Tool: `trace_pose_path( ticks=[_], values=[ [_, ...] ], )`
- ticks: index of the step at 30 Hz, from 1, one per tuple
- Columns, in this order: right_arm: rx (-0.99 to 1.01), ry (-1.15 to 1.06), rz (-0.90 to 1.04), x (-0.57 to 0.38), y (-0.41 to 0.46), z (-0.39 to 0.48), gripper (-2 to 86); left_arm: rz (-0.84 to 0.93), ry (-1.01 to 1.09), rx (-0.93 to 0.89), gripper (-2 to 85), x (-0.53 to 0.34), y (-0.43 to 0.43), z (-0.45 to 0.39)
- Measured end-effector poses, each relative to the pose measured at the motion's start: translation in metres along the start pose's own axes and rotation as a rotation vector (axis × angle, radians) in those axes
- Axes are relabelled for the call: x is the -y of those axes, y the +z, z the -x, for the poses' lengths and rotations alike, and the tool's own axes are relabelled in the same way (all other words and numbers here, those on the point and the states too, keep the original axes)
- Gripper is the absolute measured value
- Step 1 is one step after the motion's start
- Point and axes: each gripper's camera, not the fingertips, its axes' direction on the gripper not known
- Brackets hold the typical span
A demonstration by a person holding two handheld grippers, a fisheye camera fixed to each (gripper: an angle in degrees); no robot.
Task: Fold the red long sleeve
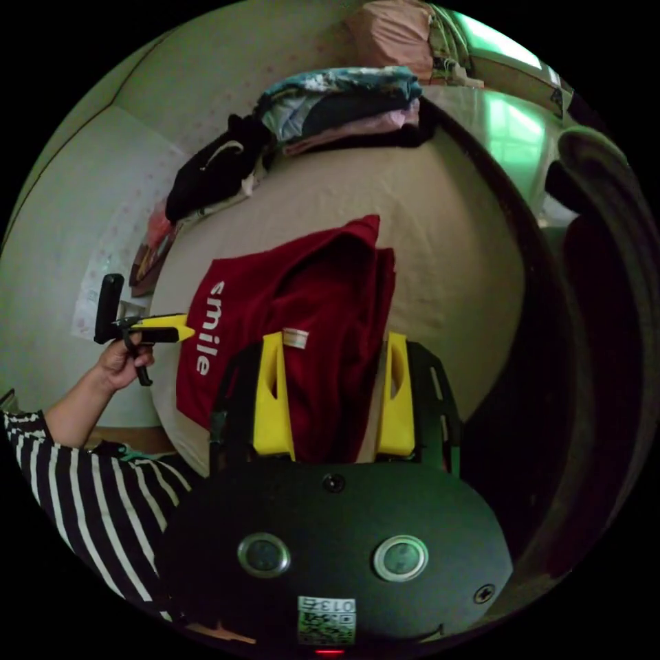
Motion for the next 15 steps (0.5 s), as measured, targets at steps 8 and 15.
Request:
trace_pose_path(
  ticks=[8, 15],
  values=[
    [-0.086, 0.002, -0.002, -0.023, -0.004, 0.013, 14.0, 0.031, -0.014, -0.039, 12.0, 0.037, 0.032, -0.017],
    [-0.466, -0.242, 0.047, -0.048, -0.008, 0.09, 7.3, 0.055, 0.065, 0.058, 6.8, 0.058, 0.053, -0.064]
  ],
)
